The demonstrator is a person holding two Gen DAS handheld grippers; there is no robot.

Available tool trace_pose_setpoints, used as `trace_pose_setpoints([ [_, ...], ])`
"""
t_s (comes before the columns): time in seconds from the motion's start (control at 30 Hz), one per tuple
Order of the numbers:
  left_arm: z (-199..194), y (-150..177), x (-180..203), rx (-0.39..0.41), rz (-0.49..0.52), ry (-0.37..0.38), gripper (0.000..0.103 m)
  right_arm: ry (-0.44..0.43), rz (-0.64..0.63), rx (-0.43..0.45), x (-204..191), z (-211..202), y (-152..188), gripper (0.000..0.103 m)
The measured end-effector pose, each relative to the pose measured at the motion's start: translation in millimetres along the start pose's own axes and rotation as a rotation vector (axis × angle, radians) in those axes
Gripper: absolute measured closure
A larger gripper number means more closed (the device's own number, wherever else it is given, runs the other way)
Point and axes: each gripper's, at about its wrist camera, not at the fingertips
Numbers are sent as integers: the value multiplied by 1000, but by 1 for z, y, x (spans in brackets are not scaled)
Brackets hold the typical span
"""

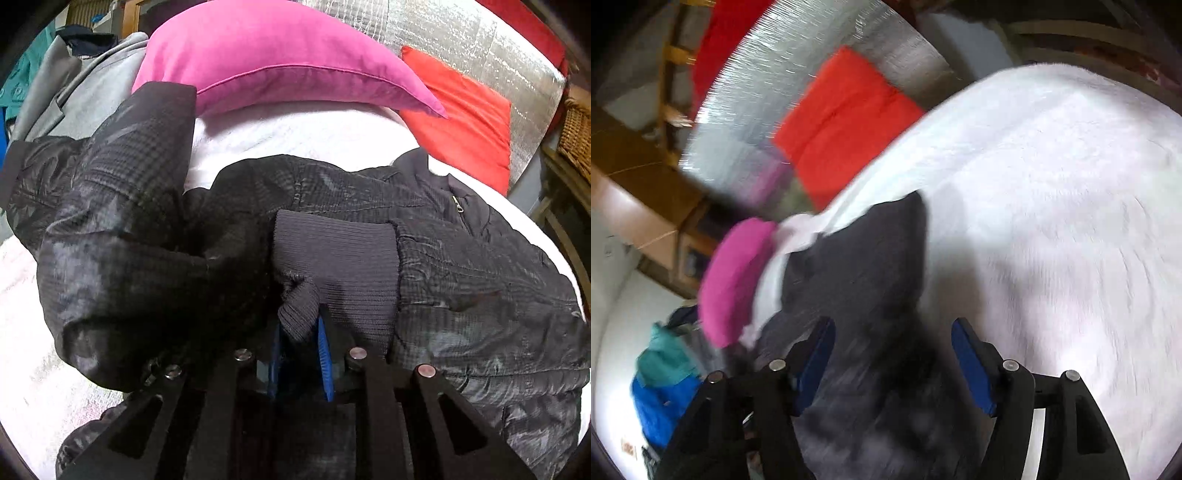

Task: Fold large clothes

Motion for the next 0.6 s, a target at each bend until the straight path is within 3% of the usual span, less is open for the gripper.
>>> trace_pose_setpoints([
  [0.1, -4, 6, -4, 21, -3, 19, 82, -22, 21, -50, -7, 36, -20, 35],
  [0.17, -9, 6, -6, 31, -8, 29, 82, 12, -86, -59, -31, 50, -29, 80],
  [0.2, -10, 7, -8, 39, -15, 41, 82, 63, -153, -32, -44, 48, -29, 93],
  [0.3, -12, 9, -13, 49, -30, 74, 79, 121, -253, 123, -65, 25, -29, 96],
  [0.4, -15, 11, -10, 51, -10, 73, 77, 248, -258, 31, -49, 60, -21, 93],
  [0.5, -14, 11, -10, 50, -13, 74, 77, 202, -213, 67, -42, 49, -13, 83],
  [0.57, -13, 10, -10, 51, -13, 75, 77, 167, -141, 100, -34, 26, -10, 62],
  [0.6, -13, 10, -10, 52, -13, 74, 77, 168, -130, 113, -36, 20, -7, 33],
])
Point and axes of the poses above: each gripper's, at about its wrist camera, not at the fingertips, and z roughly the way its jaws point, x to its right, y to its underside, and after that the axes turned 11 degrees about y, right-handed
